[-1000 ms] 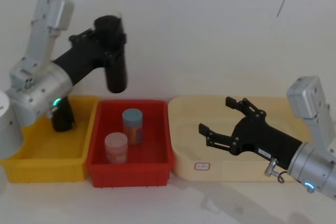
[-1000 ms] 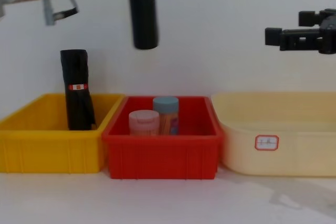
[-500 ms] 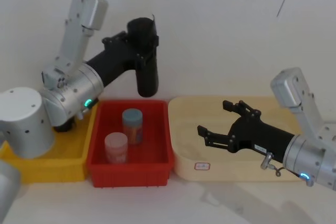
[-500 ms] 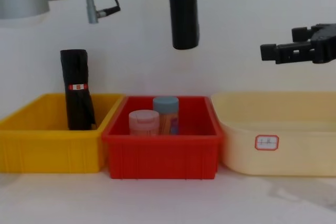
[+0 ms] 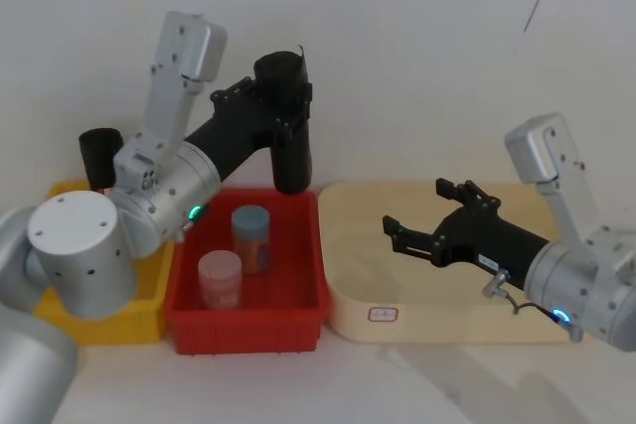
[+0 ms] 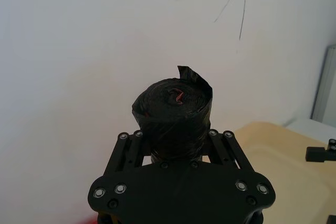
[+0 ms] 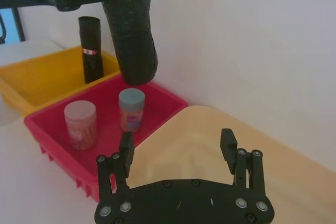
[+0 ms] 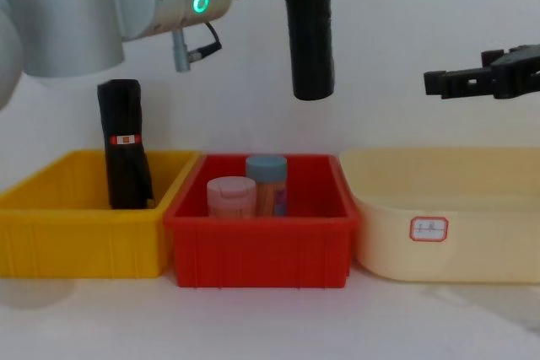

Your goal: Pick up the garbage bag with the one hand and transfer it to the other hand.

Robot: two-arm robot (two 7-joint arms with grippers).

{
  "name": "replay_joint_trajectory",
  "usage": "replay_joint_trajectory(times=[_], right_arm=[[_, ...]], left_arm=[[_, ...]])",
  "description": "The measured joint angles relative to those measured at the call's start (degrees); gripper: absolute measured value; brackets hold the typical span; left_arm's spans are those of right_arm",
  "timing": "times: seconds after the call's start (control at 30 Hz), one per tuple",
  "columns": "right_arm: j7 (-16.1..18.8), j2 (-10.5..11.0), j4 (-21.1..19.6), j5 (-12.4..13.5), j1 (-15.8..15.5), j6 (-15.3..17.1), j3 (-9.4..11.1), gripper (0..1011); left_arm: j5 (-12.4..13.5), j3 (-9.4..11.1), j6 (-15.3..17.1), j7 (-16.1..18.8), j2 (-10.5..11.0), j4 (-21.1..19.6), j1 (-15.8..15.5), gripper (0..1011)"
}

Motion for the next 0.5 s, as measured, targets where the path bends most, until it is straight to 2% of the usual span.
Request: replay_joint_trajectory(times=[0.27, 0.5], right_arm=[[-0.8, -2.2, 2.8, -0.5, 1.7, -0.1, -0.8, 999], [-1.4, -3.7, 4.7, -1.4, 2.8, -0.8, -1.8, 1000]], left_arm=[[0.5, 0.1, -1.3, 1.5, -2.2, 2.2, -0.2, 468], [0.8, 0.1, -1.1, 2.9, -4.1, 3.7, -0.5, 468]])
